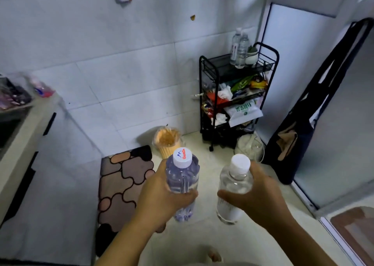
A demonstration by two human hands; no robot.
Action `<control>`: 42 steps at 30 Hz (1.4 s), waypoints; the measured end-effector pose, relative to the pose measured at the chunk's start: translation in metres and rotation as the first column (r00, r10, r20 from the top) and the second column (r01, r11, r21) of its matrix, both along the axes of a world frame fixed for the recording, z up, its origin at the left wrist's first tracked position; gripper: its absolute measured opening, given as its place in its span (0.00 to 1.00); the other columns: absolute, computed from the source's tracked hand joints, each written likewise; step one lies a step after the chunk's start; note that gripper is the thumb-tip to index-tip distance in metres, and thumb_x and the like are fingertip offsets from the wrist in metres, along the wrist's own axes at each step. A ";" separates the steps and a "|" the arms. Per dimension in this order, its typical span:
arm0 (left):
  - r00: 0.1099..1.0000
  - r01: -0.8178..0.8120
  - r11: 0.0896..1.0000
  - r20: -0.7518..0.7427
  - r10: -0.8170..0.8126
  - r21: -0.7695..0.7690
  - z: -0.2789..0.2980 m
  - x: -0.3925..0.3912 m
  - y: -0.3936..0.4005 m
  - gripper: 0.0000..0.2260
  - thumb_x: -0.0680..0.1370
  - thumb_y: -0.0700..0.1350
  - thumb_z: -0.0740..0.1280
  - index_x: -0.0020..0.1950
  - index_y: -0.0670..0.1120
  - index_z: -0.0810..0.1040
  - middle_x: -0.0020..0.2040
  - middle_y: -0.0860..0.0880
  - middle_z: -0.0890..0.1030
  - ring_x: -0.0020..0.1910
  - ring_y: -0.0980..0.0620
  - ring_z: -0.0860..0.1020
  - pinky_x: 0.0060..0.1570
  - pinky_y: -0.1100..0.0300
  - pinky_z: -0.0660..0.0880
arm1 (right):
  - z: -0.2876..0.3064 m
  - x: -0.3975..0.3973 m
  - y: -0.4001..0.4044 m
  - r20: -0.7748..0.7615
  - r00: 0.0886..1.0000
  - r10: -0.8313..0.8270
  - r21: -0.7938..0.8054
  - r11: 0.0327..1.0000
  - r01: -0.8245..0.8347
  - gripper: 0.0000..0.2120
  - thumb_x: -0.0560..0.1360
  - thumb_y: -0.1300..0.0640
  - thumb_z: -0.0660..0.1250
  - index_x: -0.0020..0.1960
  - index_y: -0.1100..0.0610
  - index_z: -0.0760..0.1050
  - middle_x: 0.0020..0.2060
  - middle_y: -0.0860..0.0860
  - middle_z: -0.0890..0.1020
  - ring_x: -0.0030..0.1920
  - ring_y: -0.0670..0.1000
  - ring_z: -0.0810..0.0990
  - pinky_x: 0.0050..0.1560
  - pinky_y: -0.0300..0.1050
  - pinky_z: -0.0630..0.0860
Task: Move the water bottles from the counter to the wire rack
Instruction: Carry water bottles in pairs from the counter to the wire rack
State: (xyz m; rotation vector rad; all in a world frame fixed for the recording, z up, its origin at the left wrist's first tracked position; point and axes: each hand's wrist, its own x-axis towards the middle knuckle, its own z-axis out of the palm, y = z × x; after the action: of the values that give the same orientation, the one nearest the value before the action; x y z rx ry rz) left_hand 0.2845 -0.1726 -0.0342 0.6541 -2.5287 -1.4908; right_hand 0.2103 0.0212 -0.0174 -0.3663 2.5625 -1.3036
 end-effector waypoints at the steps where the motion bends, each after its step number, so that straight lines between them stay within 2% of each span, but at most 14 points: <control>1: 1.000 -0.008 1.000 -0.004 0.008 0.000 0.002 -0.022 -0.010 0.24 0.61 0.42 0.78 0.51 0.55 0.73 0.38 0.66 0.82 0.36 0.70 0.78 0.33 0.76 0.71 | 0.004 -0.023 -0.009 -0.017 1.000 0.018 -0.002 1.000 -0.018 0.38 0.60 0.51 0.78 0.64 0.52 0.64 0.50 0.43 0.72 0.50 0.46 0.72 0.48 0.36 0.71; 4: 1.000 -0.001 1.000 -0.023 0.000 -0.022 0.010 -0.077 -0.035 0.23 0.62 0.44 0.78 0.53 0.53 0.75 0.35 0.64 0.81 0.35 0.70 0.77 0.31 0.77 0.69 | 0.014 -0.082 -0.033 -0.061 0.996 0.059 0.000 0.998 -0.059 0.36 0.59 0.51 0.79 0.63 0.51 0.66 0.47 0.43 0.73 0.47 0.47 0.74 0.37 0.29 0.66; 7: 0.999 0.023 0.999 -0.036 -0.024 -0.034 0.015 -0.132 -0.058 0.21 0.62 0.46 0.77 0.52 0.55 0.75 0.38 0.65 0.82 0.39 0.69 0.78 0.36 0.74 0.71 | 0.018 -0.138 -0.056 -0.080 0.995 0.062 -0.017 0.998 -0.064 0.35 0.58 0.51 0.79 0.60 0.49 0.66 0.45 0.43 0.75 0.45 0.47 0.75 0.41 0.34 0.69; 9: 0.997 0.037 0.999 -0.067 -0.039 -0.026 0.017 -0.169 -0.072 0.24 0.60 0.49 0.75 0.54 0.56 0.75 0.45 0.59 0.83 0.44 0.65 0.80 0.43 0.70 0.75 | 0.017 -0.173 -0.072 -0.080 0.995 0.058 -0.030 0.998 -0.061 0.33 0.58 0.50 0.79 0.56 0.45 0.65 0.41 0.38 0.75 0.42 0.43 0.75 0.40 0.33 0.69; 11: 0.995 0.057 0.998 -0.086 -0.060 -0.038 0.014 -0.211 -0.086 0.23 0.59 0.47 0.76 0.52 0.56 0.76 0.46 0.54 0.83 0.45 0.63 0.81 0.45 0.69 0.75 | 0.014 -0.211 -0.088 -0.084 0.996 0.037 -0.042 0.998 -0.041 0.32 0.57 0.50 0.80 0.54 0.44 0.65 0.39 0.35 0.74 0.41 0.42 0.76 0.37 0.30 0.69; 14: 0.991 0.102 0.993 -0.082 -0.107 -0.062 0.010 -0.277 -0.110 0.19 0.60 0.44 0.78 0.47 0.54 0.76 0.38 0.58 0.83 0.40 0.66 0.80 0.39 0.75 0.71 | 0.011 -0.266 -0.114 -0.088 0.996 0.011 -0.036 0.999 -0.014 0.32 0.57 0.50 0.79 0.56 0.45 0.67 0.42 0.37 0.76 0.44 0.45 0.77 0.39 0.30 0.70; 17: 0.985 0.153 0.986 -0.070 -0.158 -0.063 0.008 -0.350 -0.138 0.26 0.58 0.52 0.76 0.53 0.53 0.75 0.39 0.59 0.83 0.39 0.66 0.80 0.38 0.75 0.72 | 0.014 -0.327 -0.139 -0.082 0.995 -0.048 -0.028 0.999 0.045 0.32 0.57 0.50 0.79 0.55 0.44 0.65 0.43 0.41 0.76 0.45 0.46 0.77 0.41 0.34 0.70; 22: 0.958 0.263 0.958 -0.086 -0.273 -0.114 0.030 -0.465 -0.173 0.26 0.60 0.49 0.79 0.52 0.60 0.70 0.38 0.67 0.80 0.42 0.72 0.78 0.38 0.80 0.71 | 0.030 -0.415 -0.167 -0.108 0.978 -0.181 -0.031 0.983 0.179 0.31 0.58 0.52 0.79 0.52 0.44 0.63 0.40 0.38 0.73 0.44 0.47 0.75 0.43 0.37 0.70; 25: 0.932 0.336 0.937 -0.107 -0.346 -0.097 0.046 -0.526 -0.182 0.23 0.62 0.47 0.78 0.48 0.61 0.70 0.36 0.70 0.80 0.41 0.76 0.76 0.38 0.79 0.73 | 0.038 -0.460 -0.172 -0.087 0.961 -0.262 -0.046 0.965 0.259 0.31 0.59 0.53 0.79 0.53 0.46 0.64 0.42 0.43 0.74 0.44 0.48 0.74 0.43 0.39 0.71; 27: 0.914 0.375 0.923 -0.135 -0.384 -0.086 0.054 -0.566 -0.182 0.23 0.63 0.45 0.78 0.48 0.61 0.69 0.39 0.66 0.80 0.41 0.75 0.77 0.41 0.77 0.75 | 0.040 -0.491 -0.171 -0.090 0.947 -0.310 -0.080 0.950 0.303 0.30 0.59 0.54 0.79 0.53 0.46 0.64 0.42 0.41 0.74 0.43 0.46 0.74 0.41 0.34 0.69; 30: 0.891 0.409 0.911 -0.188 -0.412 -0.061 0.061 -0.622 -0.179 0.24 0.64 0.43 0.77 0.53 0.58 0.70 0.45 0.63 0.79 0.41 0.74 0.77 0.37 0.79 0.73 | 0.041 -0.536 -0.166 -0.102 0.928 -0.358 -0.119 0.931 0.346 0.31 0.59 0.54 0.79 0.53 0.44 0.63 0.40 0.35 0.71 0.43 0.43 0.73 0.42 0.32 0.69; 34: 0.868 0.427 0.896 -0.222 -0.443 -0.119 0.062 -0.695 -0.171 0.27 0.63 0.44 0.78 0.58 0.52 0.71 0.43 0.65 0.77 0.39 0.76 0.76 0.35 0.82 0.70 | 0.033 -0.601 -0.160 -0.089 0.913 -0.398 -0.185 0.907 0.378 0.32 0.60 0.54 0.79 0.55 0.42 0.63 0.43 0.36 0.73 0.43 0.38 0.74 0.40 0.29 0.68; 38: 0.884 0.400 0.911 -0.217 -0.413 -0.104 0.055 -0.762 -0.163 0.26 0.62 0.43 0.79 0.55 0.54 0.71 0.40 0.65 0.77 0.36 0.76 0.76 0.35 0.82 0.69 | 0.025 -0.664 -0.155 -0.078 0.907 -0.414 -0.239 0.891 0.386 0.32 0.60 0.56 0.79 0.55 0.43 0.64 0.43 0.34 0.73 0.43 0.32 0.73 0.37 0.27 0.68; 42: 0.910 0.364 0.929 -0.187 -0.369 -0.060 0.038 -0.820 -0.158 0.26 0.60 0.45 0.79 0.56 0.50 0.76 0.45 0.60 0.82 0.42 0.70 0.79 0.41 0.79 0.72 | 0.015 -0.726 -0.153 -0.060 0.910 -0.411 -0.235 0.892 0.387 0.31 0.60 0.56 0.79 0.53 0.44 0.64 0.42 0.35 0.74 0.42 0.35 0.74 0.38 0.27 0.68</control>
State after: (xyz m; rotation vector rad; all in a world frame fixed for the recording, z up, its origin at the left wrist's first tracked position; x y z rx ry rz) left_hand -0.5351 -0.3308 0.0041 0.0168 -2.6070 -1.5382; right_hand -0.5154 -0.1320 -0.0020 0.0680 2.6860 -1.7602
